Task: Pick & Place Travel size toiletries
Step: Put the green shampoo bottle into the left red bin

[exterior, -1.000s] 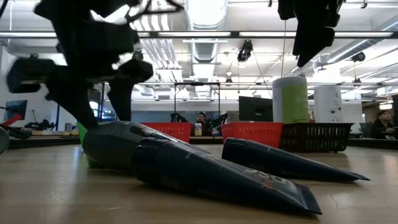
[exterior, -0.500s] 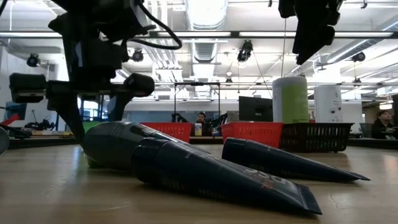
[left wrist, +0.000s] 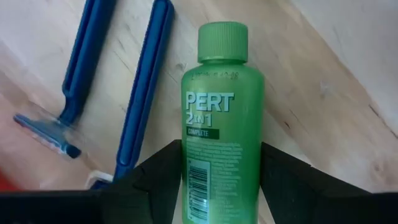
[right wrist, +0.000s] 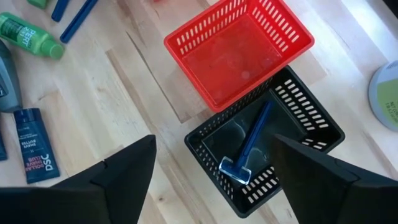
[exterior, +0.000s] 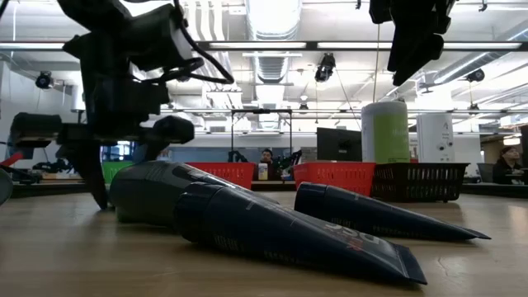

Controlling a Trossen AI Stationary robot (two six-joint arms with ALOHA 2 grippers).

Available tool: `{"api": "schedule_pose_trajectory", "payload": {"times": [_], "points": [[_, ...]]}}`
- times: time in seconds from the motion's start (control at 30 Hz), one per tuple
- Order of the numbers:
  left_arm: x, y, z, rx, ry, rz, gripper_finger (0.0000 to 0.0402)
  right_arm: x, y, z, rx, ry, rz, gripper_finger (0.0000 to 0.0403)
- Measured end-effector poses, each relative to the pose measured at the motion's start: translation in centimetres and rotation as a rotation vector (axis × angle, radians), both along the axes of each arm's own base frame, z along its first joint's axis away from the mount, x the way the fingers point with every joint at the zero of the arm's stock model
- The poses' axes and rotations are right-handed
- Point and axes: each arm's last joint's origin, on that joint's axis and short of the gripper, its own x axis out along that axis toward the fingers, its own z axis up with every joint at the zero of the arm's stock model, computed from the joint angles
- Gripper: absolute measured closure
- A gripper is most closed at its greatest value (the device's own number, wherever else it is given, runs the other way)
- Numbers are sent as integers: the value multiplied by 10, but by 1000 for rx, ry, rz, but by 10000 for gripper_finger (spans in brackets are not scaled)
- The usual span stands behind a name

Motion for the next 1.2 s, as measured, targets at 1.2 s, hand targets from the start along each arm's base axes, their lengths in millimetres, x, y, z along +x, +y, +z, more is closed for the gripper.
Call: {"api": "schedule_pose_trajectory", "payload": {"times": [1.2], "points": [[32, 118, 82, -871, -511, 1781, 224, 0, -8, 0, -32, -26, -132, 88]]}}
